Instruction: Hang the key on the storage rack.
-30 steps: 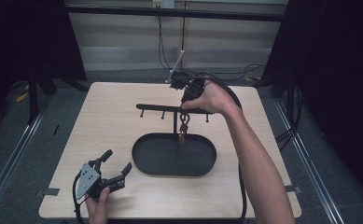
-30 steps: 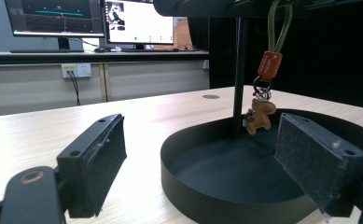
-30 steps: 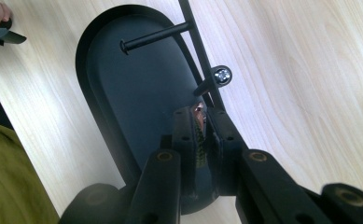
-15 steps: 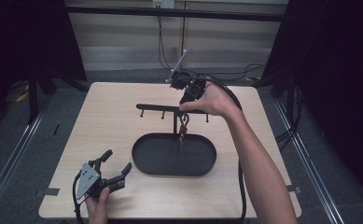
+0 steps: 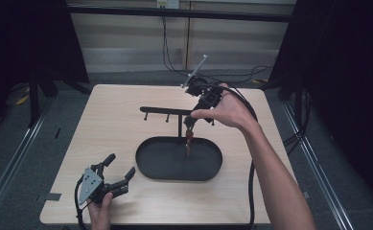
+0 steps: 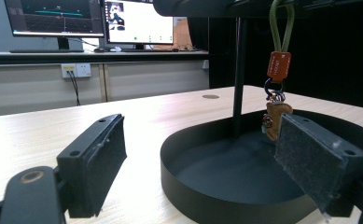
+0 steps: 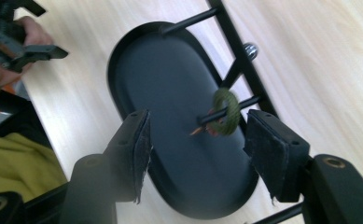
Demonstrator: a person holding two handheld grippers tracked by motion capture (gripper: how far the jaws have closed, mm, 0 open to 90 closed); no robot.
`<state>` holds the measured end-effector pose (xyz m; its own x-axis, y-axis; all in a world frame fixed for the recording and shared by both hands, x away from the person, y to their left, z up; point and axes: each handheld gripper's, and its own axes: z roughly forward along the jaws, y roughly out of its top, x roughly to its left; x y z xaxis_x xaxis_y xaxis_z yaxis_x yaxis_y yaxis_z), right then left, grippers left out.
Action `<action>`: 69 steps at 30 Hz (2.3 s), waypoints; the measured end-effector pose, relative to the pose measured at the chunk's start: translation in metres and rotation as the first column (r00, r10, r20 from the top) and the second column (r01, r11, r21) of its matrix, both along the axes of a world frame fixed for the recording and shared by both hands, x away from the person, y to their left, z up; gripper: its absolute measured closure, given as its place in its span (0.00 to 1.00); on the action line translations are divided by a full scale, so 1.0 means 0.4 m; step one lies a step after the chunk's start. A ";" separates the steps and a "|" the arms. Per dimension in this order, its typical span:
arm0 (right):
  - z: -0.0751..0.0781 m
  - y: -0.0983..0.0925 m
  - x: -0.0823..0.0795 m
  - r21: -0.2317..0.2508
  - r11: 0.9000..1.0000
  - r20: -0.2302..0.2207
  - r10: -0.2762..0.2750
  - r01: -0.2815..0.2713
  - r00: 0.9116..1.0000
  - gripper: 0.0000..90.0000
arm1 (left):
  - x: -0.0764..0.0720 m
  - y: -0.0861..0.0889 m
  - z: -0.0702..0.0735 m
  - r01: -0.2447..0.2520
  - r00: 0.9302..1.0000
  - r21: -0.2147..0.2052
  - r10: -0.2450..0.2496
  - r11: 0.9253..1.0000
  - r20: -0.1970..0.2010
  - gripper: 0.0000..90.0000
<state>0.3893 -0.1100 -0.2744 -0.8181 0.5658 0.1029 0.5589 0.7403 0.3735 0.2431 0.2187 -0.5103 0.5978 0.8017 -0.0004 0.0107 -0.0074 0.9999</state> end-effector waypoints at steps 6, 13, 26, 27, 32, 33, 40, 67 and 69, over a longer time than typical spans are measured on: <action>-0.010 -0.024 -0.039 0.027 0.999 0.008 0.020 -0.020 1.000 0.48 | 0.000 0.000 0.000 0.001 1.000 0.002 -0.001 1.000 -0.002 0.18; -0.039 -0.049 -0.089 0.069 0.997 0.069 -0.035 0.030 0.997 0.49 | 0.000 0.001 0.000 0.001 1.000 0.003 -0.001 1.000 -0.002 0.18; -0.104 -0.098 -0.161 0.211 0.977 0.189 -0.053 0.012 0.981 0.45 | 0.000 0.000 0.000 0.001 1.000 0.003 -0.001 1.000 -0.002 0.18; -0.114 -0.101 -0.173 0.226 0.974 0.196 -0.057 0.011 0.979 0.44 | 0.000 0.000 0.000 0.001 1.000 0.003 -0.001 1.000 -0.002 0.18; -0.148 -0.118 -0.200 0.296 0.955 0.228 -0.090 0.019 0.970 0.44 | 0.000 0.001 0.000 0.001 1.000 0.003 -0.001 1.000 -0.003 0.18; -0.156 -0.121 -0.206 0.311 0.950 0.229 -0.100 0.025 0.968 0.43 | 0.000 0.000 0.000 0.001 1.000 0.003 -0.001 1.000 -0.002 0.18; -0.213 -0.145 -0.236 0.389 0.921 0.241 -0.131 0.028 0.962 0.40 | 0.000 0.001 0.000 0.001 1.000 0.003 -0.001 1.000 -0.003 0.18; -0.565 -0.248 -0.362 0.690 0.697 0.380 -0.580 0.197 0.721 0.16 | -0.001 0.000 0.000 0.001 1.000 -0.001 -0.001 1.000 -0.006 0.18; -0.576 -0.247 -0.370 0.689 0.701 0.404 -0.583 0.185 0.705 0.16 | -0.001 0.000 0.000 0.001 1.000 -0.001 -0.001 1.000 -0.006 0.18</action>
<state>0.2414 -0.2089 -0.5049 -0.5426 0.8312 0.1209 0.2749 0.0397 0.9606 0.2426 0.2185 -0.5103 0.5987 0.8010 -0.0049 0.0167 -0.0064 0.9998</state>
